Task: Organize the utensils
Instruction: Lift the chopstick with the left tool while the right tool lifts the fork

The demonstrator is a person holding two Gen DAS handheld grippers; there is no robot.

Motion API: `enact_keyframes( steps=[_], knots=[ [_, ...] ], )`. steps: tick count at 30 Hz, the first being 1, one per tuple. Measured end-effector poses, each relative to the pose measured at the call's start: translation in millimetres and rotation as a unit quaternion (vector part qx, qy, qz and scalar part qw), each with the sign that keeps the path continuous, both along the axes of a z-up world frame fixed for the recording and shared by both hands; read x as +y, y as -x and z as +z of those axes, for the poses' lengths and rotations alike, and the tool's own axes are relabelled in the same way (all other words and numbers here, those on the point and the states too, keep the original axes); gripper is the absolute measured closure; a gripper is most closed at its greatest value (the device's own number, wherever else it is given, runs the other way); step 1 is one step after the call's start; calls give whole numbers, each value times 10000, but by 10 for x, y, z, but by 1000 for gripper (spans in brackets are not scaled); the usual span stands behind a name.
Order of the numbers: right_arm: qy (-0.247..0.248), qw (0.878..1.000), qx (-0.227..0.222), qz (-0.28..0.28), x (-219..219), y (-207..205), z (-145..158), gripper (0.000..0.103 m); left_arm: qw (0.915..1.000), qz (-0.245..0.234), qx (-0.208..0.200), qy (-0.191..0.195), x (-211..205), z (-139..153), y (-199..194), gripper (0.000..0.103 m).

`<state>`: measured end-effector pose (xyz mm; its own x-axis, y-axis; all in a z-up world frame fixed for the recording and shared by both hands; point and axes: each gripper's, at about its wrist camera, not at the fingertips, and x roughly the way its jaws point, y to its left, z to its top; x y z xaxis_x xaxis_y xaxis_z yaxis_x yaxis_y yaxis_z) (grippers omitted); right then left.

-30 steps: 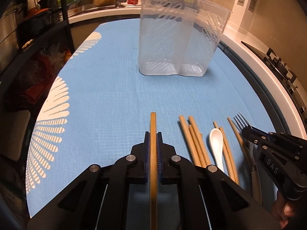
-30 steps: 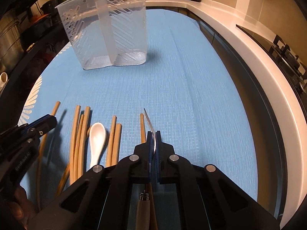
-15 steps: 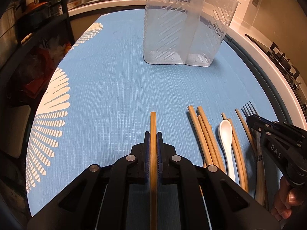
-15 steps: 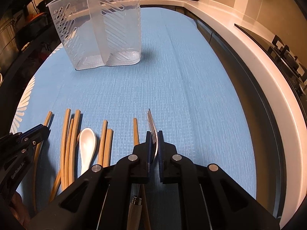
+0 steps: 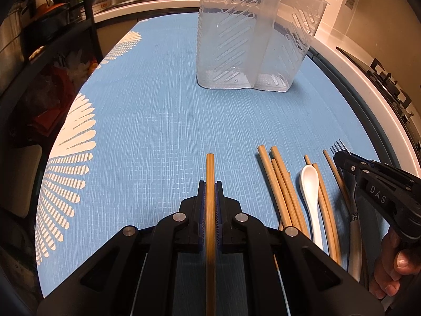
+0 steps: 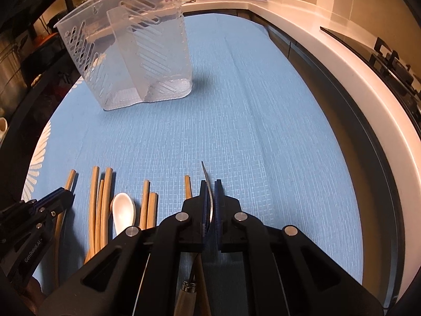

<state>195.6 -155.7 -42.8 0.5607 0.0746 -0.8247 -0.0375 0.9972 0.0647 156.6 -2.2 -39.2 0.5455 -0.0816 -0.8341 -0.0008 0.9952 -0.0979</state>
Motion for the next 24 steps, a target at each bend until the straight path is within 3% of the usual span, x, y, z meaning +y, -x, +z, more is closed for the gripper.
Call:
enact_keyframes(
  steps=[7, 18, 24],
  knots=[
    [28, 10000, -10, 28, 23, -33, -13, 96, 9999, 47, 102, 109, 55, 9, -35, 96],
    [325, 9992, -221, 59, 112, 19, -29, 98, 9998, -55, -17, -215, -60, 12, -22, 96],
    [205, 9995, -239, -85, 62, 53, -3, 99, 9997, -75, -29, -210, -61, 20, 3, 96]
  ],
)
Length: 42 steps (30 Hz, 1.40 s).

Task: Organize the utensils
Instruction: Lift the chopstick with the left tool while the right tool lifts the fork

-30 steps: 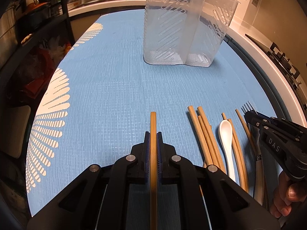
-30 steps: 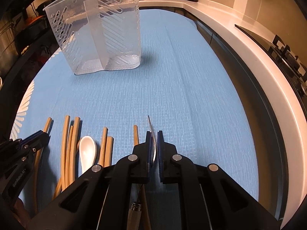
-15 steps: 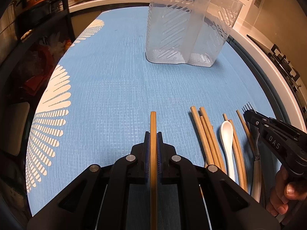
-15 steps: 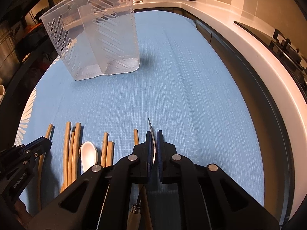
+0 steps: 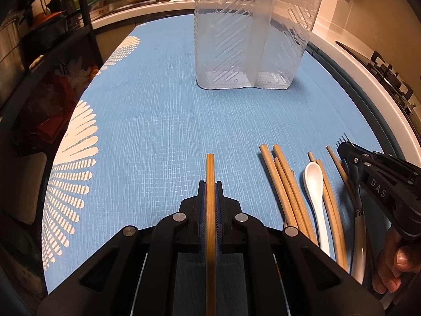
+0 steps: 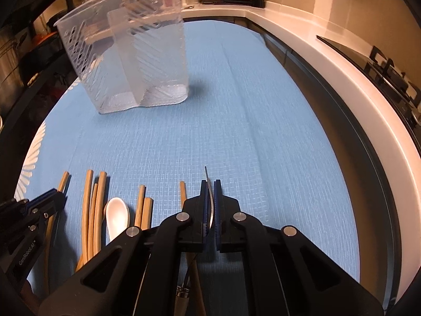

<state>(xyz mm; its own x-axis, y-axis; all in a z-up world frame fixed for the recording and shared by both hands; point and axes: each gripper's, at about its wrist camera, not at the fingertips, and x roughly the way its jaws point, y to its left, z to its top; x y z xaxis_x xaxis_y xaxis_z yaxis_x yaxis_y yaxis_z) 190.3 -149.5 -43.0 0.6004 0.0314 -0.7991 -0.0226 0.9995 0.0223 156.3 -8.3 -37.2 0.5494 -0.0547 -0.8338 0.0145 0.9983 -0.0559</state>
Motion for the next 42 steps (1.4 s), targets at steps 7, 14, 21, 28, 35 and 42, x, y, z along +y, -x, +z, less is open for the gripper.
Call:
enact_keyframes(
  steps=[7, 14, 21, 28, 35, 42],
  knots=[
    [-33, 9988, -483, 52, 1, 95, 332, 99, 9986, 27, -42, 525, 171, 189, -27, 96],
    [1, 9944, -1043, 147, -17, 242, 763, 100, 9954, -56, -163, 937, 247, 497, 8, 96],
    [70, 9900, -1398, 166, -57, 342, 1040, 100, 9939, -114, -460, 993, 292, 809, 63, 96],
    [163, 9856, -1675, 172, -59, 439, 1252, 101, 9916, -203, -952, 851, 321, 1161, 155, 96],
    [285, 9835, -1772, 207, -16, 487, 1328, 101, 9885, -275, -1194, 891, 329, 1312, 181, 96],
    [431, 9804, -1909, 244, 41, 524, 1419, 101, 9862, -323, -1501, 621, 261, 1441, 242, 96]
  ],
)
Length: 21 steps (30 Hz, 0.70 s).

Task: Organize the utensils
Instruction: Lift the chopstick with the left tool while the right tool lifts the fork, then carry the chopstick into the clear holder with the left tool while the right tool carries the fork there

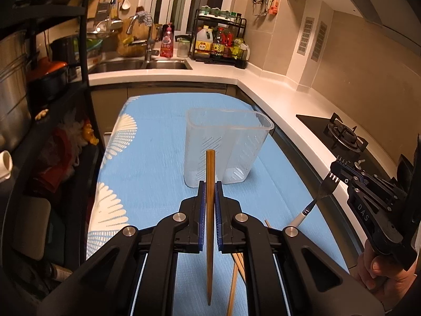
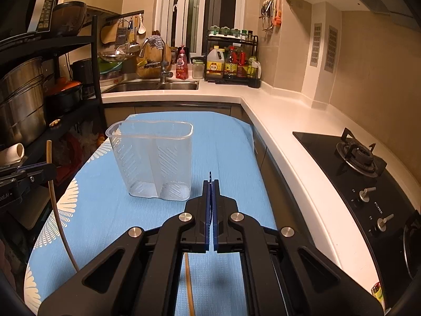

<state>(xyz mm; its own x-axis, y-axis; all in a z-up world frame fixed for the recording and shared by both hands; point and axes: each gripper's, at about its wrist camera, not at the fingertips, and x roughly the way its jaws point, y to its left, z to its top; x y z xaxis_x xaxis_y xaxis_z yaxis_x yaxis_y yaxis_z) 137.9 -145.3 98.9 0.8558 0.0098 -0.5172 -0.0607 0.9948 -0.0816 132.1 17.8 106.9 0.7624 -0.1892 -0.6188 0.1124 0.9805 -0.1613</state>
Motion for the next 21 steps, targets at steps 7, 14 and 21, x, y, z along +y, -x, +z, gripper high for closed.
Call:
enact_keyframes(
  steps=[7, 14, 21],
  knots=[
    [85, 9999, -84, -50, 34, 10, 73, 101, 9997, 82, -225, -92, 2, 119, 41, 96],
    [4, 9999, -115, -42, 69, -7, 188, 101, 9993, 155, -331, -57, 41, 203, 33, 96],
    [-141, 9997, -159, -99, 44, -89, 469, 101, 9991, 240, -301, 180, 134, 411, -77, 96]
  ],
)
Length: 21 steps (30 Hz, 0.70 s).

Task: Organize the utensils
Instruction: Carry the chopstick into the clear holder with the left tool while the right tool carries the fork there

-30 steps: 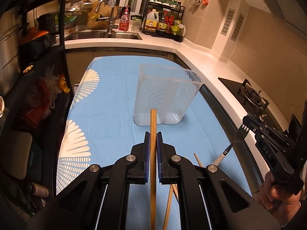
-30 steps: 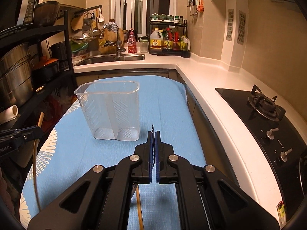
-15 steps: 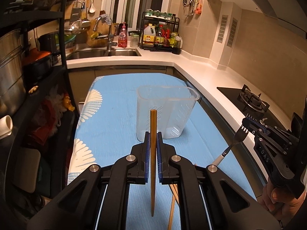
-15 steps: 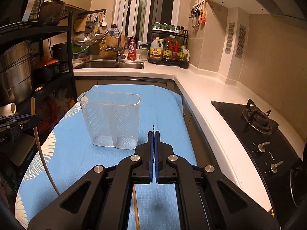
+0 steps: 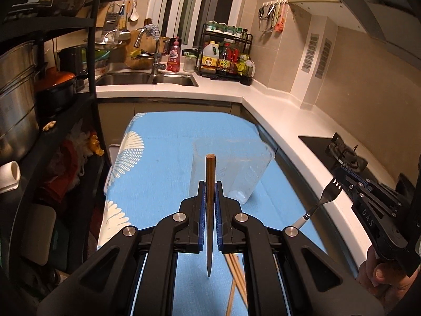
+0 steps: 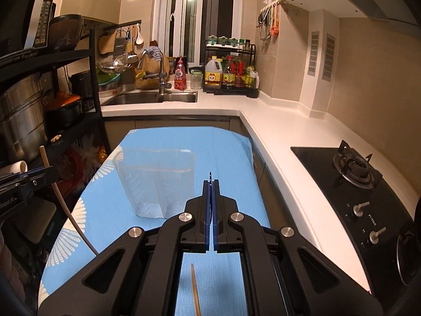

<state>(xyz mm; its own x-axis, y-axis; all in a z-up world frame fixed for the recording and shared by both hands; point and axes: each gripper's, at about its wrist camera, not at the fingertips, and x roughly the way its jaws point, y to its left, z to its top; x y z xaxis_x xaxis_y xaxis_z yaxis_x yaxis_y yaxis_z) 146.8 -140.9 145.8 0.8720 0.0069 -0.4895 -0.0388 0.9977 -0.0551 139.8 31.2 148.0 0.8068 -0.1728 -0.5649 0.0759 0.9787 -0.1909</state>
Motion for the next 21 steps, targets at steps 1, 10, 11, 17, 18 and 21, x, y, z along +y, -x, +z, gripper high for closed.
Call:
enact_keyframes(
  steps=[1, 10, 11, 17, 18, 21],
  knots=[
    [-13, 10000, -19, -28, -13, -23, 64, 101, 10000, 53, -28, -37, 12, 48, -16, 96],
    [385, 9990, -214, 60, 37, -446, 719, 101, 9994, 140, 152, -283, 105, 535, -446, 96],
    [407, 9988, -246, 75, 47, -506, 805, 101, 9993, 134, 173, -301, 102, 608, -516, 96],
    [639, 9970, -400, 175, 210, -907, 1241, 101, 9996, 31, 65, -266, 99, 1107, -882, 96],
    [674, 9967, -415, 190, 242, -956, 1268, 101, 9997, 23, 19, -246, 91, 1178, -929, 96],
    [824, 9953, -440, 257, 356, -1107, 1294, 102, 9997, -17, -167, -192, 48, 1374, -1064, 96]
  ],
)
